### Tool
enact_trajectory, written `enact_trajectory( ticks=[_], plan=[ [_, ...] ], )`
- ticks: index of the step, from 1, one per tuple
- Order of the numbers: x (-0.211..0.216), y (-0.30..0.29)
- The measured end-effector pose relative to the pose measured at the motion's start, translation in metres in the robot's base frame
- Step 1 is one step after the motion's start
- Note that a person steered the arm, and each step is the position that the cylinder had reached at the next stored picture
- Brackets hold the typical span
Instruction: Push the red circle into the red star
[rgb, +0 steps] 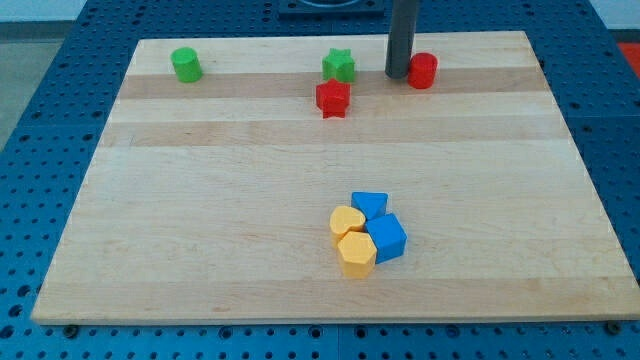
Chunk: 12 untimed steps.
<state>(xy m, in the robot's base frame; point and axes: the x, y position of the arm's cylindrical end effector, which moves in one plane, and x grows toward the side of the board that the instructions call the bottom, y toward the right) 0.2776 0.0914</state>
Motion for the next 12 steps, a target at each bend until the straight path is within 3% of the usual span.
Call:
enact_trajectory(
  ticks=[2, 3, 4, 5, 6, 8, 10, 11, 12],
  plan=[
    [-0.085, 0.012],
    [-0.068, 0.077],
    [-0.013, 0.084],
    [0.027, 0.002],
    [0.052, -0.028],
    [0.013, -0.004],
    [0.073, -0.112],
    [0.08, -0.127],
    [0.069, -0.096]
  ],
)
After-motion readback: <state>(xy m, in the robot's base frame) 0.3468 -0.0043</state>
